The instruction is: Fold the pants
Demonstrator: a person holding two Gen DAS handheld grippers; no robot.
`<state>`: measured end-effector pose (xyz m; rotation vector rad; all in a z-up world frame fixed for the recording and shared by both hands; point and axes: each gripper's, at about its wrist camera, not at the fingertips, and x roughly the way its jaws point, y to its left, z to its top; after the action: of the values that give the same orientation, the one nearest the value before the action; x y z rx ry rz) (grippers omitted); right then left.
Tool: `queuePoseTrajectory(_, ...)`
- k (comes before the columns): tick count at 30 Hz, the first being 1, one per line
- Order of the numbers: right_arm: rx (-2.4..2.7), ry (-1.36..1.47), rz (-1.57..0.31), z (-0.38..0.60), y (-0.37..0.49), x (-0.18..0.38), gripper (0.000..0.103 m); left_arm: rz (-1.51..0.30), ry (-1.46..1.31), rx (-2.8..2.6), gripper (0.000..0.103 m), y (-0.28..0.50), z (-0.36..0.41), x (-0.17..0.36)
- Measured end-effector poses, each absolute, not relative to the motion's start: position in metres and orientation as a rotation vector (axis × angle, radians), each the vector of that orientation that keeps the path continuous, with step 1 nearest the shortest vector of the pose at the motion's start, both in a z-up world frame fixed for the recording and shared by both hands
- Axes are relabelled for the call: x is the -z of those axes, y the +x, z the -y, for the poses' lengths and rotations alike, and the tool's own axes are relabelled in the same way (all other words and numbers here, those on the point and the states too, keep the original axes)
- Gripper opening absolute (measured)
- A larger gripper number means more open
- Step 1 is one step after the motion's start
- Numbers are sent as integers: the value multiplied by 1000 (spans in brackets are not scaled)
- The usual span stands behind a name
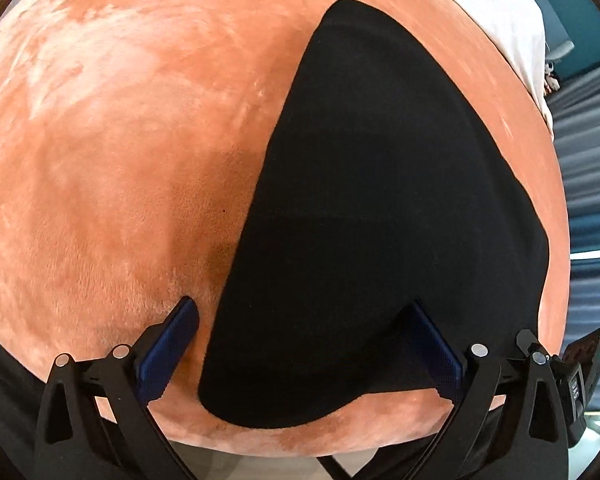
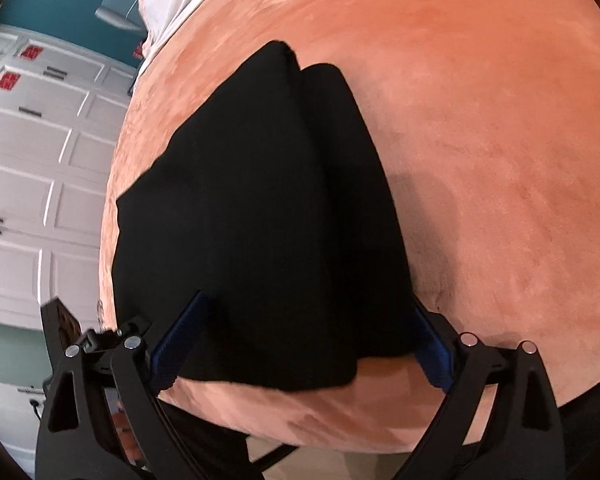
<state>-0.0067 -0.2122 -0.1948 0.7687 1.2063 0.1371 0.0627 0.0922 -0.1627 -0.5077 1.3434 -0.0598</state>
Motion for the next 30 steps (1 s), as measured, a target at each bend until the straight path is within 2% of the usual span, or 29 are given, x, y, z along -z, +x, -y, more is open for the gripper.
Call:
queuePoseTrajectory(2, -132, 824, -1190, 215, -7, 194, 95, -1324, -540, 75, 98, 60, -90, 160)
queuePoseTrajectory(3, -136, 836, -1183, 216, -6, 194, 92, -1311, -550, 103, 98, 62, -88, 158)
queuePoseTrajectory(4, -127, 819, -1178, 217, -5, 193, 84, -1303, -545, 138, 96, 65, -83, 154)
queuePoseTrajectory(5, -123, 797, -1181, 217, -4, 192, 65, -1305, -530, 152, 81, 67, -79, 153)
queuePoseTrajectory(6, -144, 800, -1178, 218, -4, 191, 51, -1313, -527, 171, 75, 70, -76, 153)
queuePoseTrajectory(7, -169, 837, -1173, 221, -5, 191, 46, -1323, -541, 179, 68, 72, -76, 154)
queuePoseTrajectory(9, -179, 847, -1176, 224, -7, 192, 42, -1336, -605, 200, 55, 75, -80, 157)
queuePoseTrajectory(10, -183, 846, -1173, 225, -8, 190, 41, -1336, -638, 215, 43, 74, -83, 156)
queuePoseTrajectory(11, -189, 851, -1169, 227, -9, 188, 39, -1330, -673, 234, 35, 70, -88, 152)
queuePoseTrajectory(14, -225, 888, -1140, 231, -15, 175, 34, -1316, -696, 276, 30, 60, -96, 143)
queuePoseTrajectory(18, -264, 903, -1137, 236, -29, 164, 33, -1350, -726, 336, 30, 45, -106, 143)
queuePoseTrajectory(19, -257, 900, -1150, 239, -33, 169, 33, -1364, -729, 341, 35, 45, -105, 149)
queuePoseTrajectory(20, -250, 907, -1160, 240, -34, 176, 34, -1380, -727, 335, 46, 45, -106, 157)
queuePoseTrajectory(22, -245, 933, -1175, 242, -33, 192, 38, -1397, -752, 314, 60, 48, -107, 170)
queuePoseTrajectory(24, -220, 986, -1187, 245, -31, 203, 61, -1388, -822, 317, 65, 48, -116, 176)
queuePoseTrajectory(26, -227, 1032, -1173, 243, -30, 210, 69, -1375, -879, 332, 83, 48, -118, 177)
queuePoseTrajectory(28, -216, 1028, -1160, 240, -28, 211, 70, -1377, -879, 317, 83, 49, -116, 178)
queuePoseTrajectory(29, -211, 1011, -1158, 238, -27, 210, 64, -1386, -849, 299, 76, 51, -113, 176)
queuePoseTrajectory(30, -211, 996, -1157, 236, -27, 207, 46, -1387, -807, 275, 66, 50, -112, 172)
